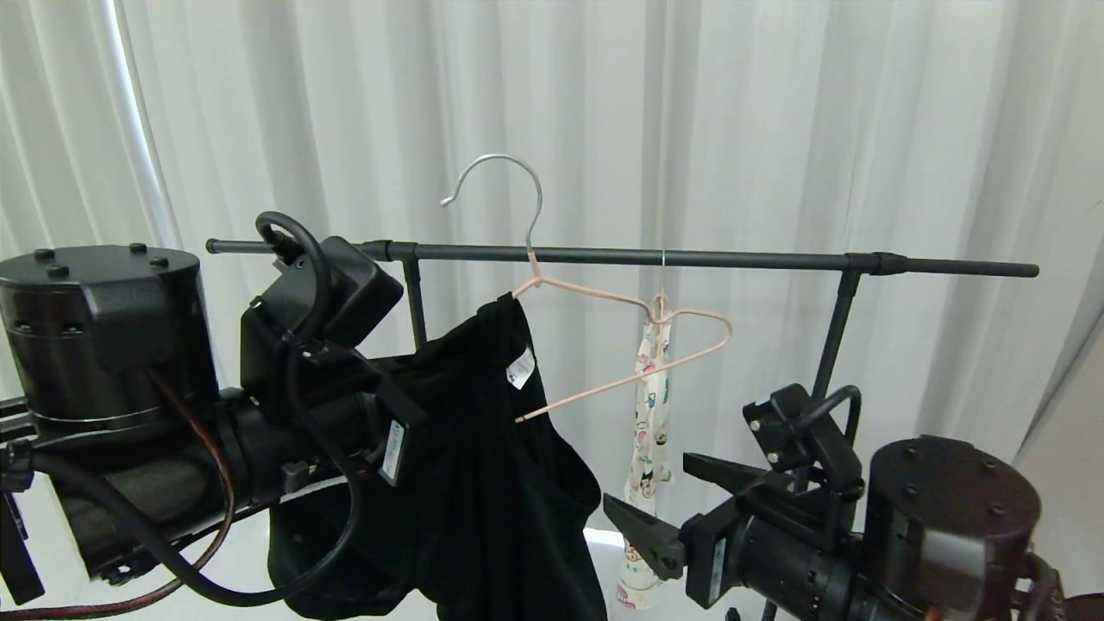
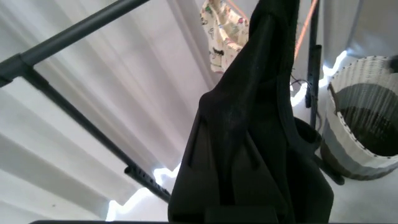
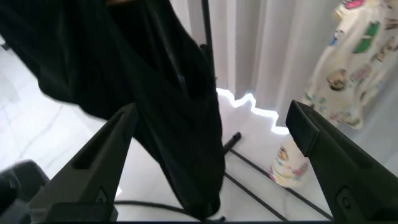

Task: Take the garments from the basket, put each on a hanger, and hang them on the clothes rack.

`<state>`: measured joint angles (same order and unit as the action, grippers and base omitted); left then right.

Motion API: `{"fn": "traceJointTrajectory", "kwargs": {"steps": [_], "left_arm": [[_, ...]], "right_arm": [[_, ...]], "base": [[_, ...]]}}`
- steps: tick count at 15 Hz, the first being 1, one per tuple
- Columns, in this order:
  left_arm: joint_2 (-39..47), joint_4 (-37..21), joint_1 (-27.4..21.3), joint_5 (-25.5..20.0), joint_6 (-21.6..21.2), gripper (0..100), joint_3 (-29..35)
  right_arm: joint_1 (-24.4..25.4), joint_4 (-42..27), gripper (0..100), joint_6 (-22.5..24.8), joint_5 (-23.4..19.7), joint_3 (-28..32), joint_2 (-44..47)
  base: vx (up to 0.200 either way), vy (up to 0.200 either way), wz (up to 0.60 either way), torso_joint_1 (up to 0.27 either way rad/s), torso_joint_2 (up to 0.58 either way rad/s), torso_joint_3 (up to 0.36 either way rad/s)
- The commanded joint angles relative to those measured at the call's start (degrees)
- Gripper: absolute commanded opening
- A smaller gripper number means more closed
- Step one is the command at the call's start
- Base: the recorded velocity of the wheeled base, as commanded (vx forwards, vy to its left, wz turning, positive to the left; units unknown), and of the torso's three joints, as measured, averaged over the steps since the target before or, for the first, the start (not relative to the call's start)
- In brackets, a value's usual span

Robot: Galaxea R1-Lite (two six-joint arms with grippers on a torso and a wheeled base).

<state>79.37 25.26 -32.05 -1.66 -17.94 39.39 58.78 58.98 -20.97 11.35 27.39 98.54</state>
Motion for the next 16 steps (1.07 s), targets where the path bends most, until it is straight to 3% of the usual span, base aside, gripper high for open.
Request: {"fn": "traceJointTrajectory", "kwargs": {"steps": [1,4,9,11,16], "left_arm": [[-0.6,0.8,-1.6,0.0,-0.2,0,0.3],[-2.4,1.0,-3.7,0.3,-0.3,0,0.3],[-2.7,1.0,-4.1,0.7,-0.3,0,0.4],[-3.3,1.0,-3.8,1.0,-0.3,0,0.3],[-3.3,1.0,-3.7,4.3,-0.3,0,-0.9]], "right_arm": [[-0.1,0.0,100,-0.3,1.0,2.5,5.3],[-0.2,0.0,100,-3.9,4.2,3.7,6.8],[0.0,0.0,100,-3.1,6.2,1.6,9.0],[-1.0,-0.1,100,-2.9,9.4,0.6,10.3],[-9.6,-0.1,100,6.6,10.2,-0.5,11.1]], "base": [[0.0,0.0,0.0,0.0,0.0,0.0],[0.0,0.0,0.0,0.0,0.0,0.0],[0.0,0.0,0.0,0.0,0.0,0.0],[0.0,0.0,0.0,0.0,0.0,0.0],[0.0,0.0,0.0,0.0,0.0,0.0]]}}
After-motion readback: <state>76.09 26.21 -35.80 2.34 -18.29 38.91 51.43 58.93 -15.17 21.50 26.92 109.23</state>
